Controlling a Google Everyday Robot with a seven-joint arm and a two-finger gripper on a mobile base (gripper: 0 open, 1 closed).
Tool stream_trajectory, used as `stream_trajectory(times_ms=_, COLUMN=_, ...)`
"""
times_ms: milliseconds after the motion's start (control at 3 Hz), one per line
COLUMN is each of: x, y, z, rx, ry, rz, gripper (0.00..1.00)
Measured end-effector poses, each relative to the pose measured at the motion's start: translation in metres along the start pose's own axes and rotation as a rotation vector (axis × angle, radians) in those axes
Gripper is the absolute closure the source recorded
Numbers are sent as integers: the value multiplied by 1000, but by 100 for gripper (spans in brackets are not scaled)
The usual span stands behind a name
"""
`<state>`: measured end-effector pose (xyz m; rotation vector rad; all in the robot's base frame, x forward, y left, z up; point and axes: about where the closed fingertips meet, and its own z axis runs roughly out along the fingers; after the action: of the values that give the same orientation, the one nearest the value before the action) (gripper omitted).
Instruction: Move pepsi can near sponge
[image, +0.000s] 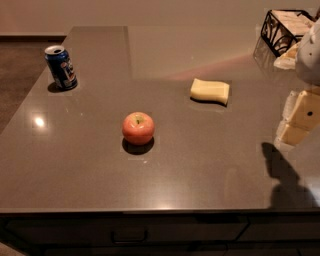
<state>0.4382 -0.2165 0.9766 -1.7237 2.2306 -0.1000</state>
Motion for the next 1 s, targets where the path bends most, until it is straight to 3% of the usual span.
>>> stream_trajectory(times_ms=333, x=0, y=0, z=0, rx=0, ry=0, rz=0, gripper=0)
stream_trajectory(times_ms=667, x=-23, y=-13, z=-1, rx=-2, ry=-42, rz=1, gripper=0)
stream_trajectory(times_ms=1000, x=-71, y=-33, z=4, rx=-4, ry=-135, rz=-18, gripper=0)
